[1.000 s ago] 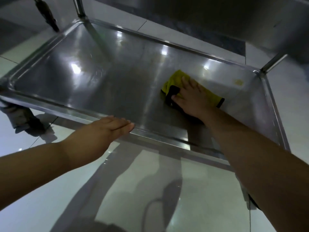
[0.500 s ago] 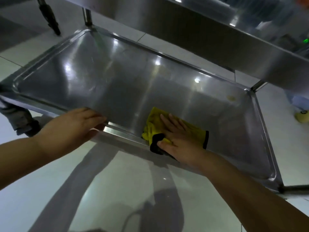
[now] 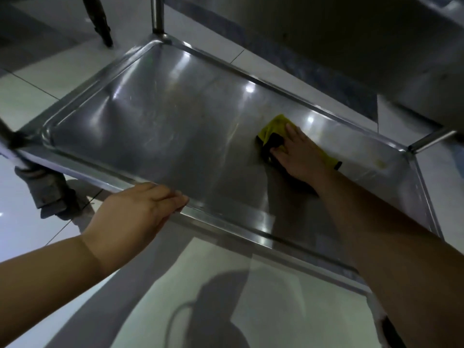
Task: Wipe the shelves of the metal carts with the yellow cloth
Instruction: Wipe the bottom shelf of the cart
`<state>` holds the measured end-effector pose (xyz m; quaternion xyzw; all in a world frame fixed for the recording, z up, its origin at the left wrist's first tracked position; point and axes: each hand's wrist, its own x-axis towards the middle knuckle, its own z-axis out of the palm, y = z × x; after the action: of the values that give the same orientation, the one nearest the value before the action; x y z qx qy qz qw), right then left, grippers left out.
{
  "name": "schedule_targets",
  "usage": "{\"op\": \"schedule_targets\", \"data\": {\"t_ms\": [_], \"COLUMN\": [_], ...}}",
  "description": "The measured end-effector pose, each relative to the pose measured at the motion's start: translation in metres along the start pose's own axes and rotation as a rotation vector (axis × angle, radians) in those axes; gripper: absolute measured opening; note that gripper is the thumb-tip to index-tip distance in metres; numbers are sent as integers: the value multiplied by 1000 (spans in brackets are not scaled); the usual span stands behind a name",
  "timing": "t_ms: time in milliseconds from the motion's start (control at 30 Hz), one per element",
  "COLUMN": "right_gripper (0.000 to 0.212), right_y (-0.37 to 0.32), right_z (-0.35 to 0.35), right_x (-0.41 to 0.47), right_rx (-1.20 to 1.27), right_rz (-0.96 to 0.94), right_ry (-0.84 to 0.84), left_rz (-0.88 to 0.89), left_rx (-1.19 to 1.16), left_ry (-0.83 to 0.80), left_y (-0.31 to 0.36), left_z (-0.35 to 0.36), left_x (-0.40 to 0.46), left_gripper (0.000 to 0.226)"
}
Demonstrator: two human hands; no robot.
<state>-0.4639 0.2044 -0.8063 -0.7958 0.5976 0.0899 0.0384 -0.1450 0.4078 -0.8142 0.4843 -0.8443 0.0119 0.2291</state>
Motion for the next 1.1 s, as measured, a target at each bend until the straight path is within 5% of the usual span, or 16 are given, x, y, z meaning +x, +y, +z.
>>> {"op": "schedule_targets", "data": {"t_ms": [167, 467, 667, 833, 1100], "right_gripper": [63, 78, 63, 90, 65], "right_y": [-29, -99, -116, -108, -95], "right_z": [-6, 1, -3, -4, -16], "right_x": [-24, -144, -171, -117, -14], "right_rx": [26, 72, 172, 119, 60], "right_rz": [36, -228, -403, -331, -60], "right_ry": [10, -126, -207, -137, -14], "left_rz": [19, -5, 106, -105, -186], "left_rx": [31, -57, -30, -76, -208], "left_ry": [0, -22, -79, -2, 120], "left_y": [-4, -3, -28, -38, -47], "left_z": [-2, -5, -27, -25, -8], "left_x": [1, -2, -9, -23, -26], "left_gripper": [41, 39, 27, 46, 29]}}
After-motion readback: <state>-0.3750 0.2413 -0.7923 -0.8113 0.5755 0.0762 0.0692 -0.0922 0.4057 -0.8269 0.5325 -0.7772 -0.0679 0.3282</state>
